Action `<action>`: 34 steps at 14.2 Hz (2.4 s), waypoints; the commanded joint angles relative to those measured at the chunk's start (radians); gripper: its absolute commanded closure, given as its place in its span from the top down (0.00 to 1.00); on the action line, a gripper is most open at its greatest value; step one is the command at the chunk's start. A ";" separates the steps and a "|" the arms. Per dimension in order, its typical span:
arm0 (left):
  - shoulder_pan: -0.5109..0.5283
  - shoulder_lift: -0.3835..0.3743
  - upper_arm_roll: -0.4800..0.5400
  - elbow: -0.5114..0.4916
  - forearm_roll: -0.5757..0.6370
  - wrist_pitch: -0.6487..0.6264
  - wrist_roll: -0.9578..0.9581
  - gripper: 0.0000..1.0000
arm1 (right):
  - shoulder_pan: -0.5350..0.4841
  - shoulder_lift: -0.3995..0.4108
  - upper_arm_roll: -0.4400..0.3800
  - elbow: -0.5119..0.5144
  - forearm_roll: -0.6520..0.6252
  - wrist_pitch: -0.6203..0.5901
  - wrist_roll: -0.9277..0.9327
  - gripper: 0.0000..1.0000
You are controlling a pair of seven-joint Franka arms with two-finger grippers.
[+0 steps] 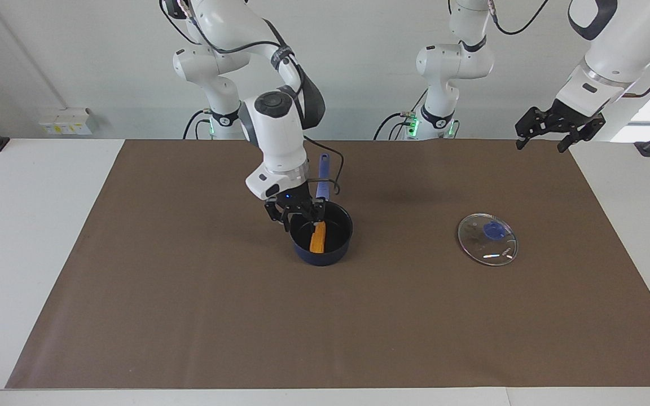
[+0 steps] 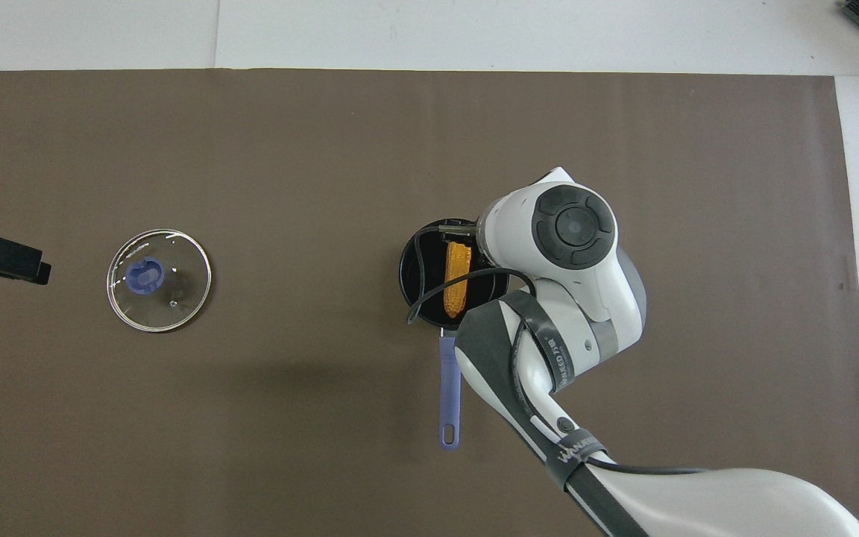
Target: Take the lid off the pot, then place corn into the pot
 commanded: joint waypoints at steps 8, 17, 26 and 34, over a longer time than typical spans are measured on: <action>0.013 -0.014 -0.008 -0.009 0.001 0.003 0.005 1.00 | -0.324 -0.154 -0.001 0.032 0.013 -0.310 -0.360 1.00; 0.013 -0.014 -0.008 -0.009 0.001 0.001 0.005 1.00 | -0.375 -0.154 -0.044 0.242 -0.012 -0.429 -0.392 1.00; 0.015 -0.014 -0.008 -0.009 0.001 0.003 0.005 1.00 | -0.387 -0.188 -0.075 0.218 -0.007 -0.490 -0.424 1.00; 0.013 -0.014 -0.008 -0.009 0.001 0.001 0.005 1.00 | -0.377 -0.179 -0.066 0.224 -0.010 -0.464 -0.426 1.00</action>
